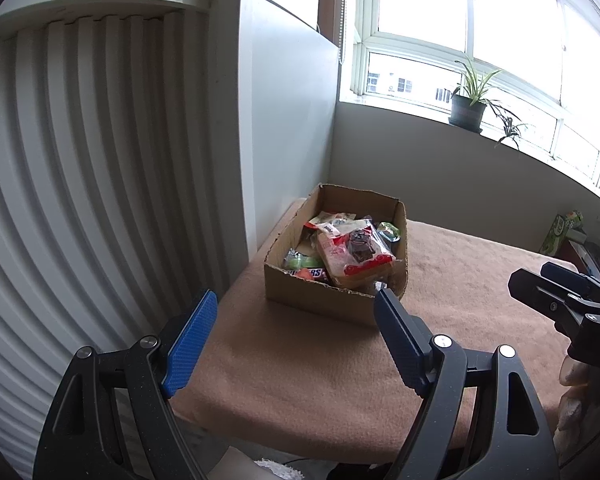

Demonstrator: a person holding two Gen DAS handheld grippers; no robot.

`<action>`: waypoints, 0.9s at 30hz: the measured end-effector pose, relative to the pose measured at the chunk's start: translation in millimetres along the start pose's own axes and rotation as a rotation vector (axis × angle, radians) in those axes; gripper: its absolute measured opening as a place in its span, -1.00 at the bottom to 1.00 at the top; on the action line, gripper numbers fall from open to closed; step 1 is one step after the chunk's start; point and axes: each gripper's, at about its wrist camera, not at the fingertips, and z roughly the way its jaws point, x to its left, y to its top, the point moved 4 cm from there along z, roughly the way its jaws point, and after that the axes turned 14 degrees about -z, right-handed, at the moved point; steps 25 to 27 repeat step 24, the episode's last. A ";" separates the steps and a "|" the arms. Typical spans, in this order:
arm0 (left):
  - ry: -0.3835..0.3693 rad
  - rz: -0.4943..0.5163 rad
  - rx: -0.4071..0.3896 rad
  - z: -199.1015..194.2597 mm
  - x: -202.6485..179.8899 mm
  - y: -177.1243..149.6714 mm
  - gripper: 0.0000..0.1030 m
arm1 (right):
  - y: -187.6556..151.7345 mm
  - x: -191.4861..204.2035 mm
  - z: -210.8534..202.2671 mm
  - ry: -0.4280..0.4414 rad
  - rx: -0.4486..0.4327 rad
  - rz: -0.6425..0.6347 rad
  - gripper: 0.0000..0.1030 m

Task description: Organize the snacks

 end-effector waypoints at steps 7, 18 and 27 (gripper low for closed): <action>-0.002 0.001 0.001 -4.2 -0.8 -2.5 0.57 | -3.5 0.8 -1.4 0.003 0.004 0.001 0.90; -0.006 0.000 0.010 -5.5 -2.7 -5.1 0.57 | -8.1 -1.5 -3.2 0.017 0.004 0.012 0.90; -0.010 0.001 0.022 -4.2 -3.7 -5.8 0.57 | -12.3 -5.4 -0.8 0.016 0.012 0.029 0.90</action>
